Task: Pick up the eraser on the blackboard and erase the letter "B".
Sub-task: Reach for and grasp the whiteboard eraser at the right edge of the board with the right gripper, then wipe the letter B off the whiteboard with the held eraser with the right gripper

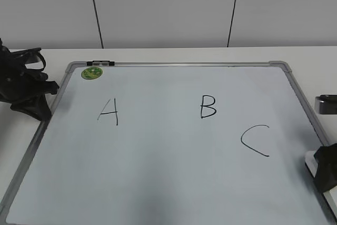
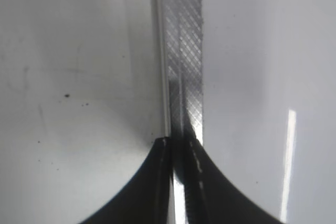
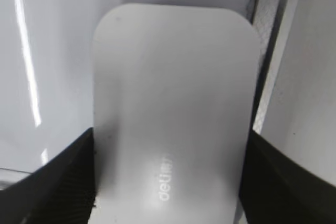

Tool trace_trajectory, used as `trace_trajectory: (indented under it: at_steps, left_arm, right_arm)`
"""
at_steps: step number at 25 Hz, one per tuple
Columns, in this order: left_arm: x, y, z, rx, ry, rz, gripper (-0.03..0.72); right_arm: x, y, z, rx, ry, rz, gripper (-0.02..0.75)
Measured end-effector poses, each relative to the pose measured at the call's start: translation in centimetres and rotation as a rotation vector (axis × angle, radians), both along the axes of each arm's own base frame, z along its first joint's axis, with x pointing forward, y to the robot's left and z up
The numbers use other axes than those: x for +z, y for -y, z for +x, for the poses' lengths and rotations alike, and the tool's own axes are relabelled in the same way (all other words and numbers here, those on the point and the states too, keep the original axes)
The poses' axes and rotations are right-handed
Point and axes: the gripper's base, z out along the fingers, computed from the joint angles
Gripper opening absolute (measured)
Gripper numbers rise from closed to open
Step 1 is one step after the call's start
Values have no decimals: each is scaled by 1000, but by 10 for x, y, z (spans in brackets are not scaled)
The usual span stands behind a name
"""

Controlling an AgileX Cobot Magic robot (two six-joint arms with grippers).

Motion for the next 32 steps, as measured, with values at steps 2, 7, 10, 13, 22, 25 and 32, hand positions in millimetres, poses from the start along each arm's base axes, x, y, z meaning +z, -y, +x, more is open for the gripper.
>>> trace_trajectory:
  at_steps: [2,7,10,13,22,25,32]
  left_arm:
    - [0,0,0,0,0,0,30]
    - [0,0,0,0,0,0,30]
    - [0,0,0,-1,-3,-1,30]
    - [0,0,0,-1,-3,-1,30]
    - [0,0,0,0,-5,-3,31]
    - [0,0,-1,0,-7,-3,30]
    - [0,0,0,0,-5,-3,31]
  right_arm:
    - [8,-1,4,6,-18,6,543]
    - [34,-16,21,73,0,10,543]
    - [54,-37,35,153,56,6,543]
    - [73,-59,53,223,117,14,543]
    - [76,-100,133,308,155,8,543]
    - [64,-106,159,319,140,0,543]
    - [24,-117,199,369,123,-16,543]
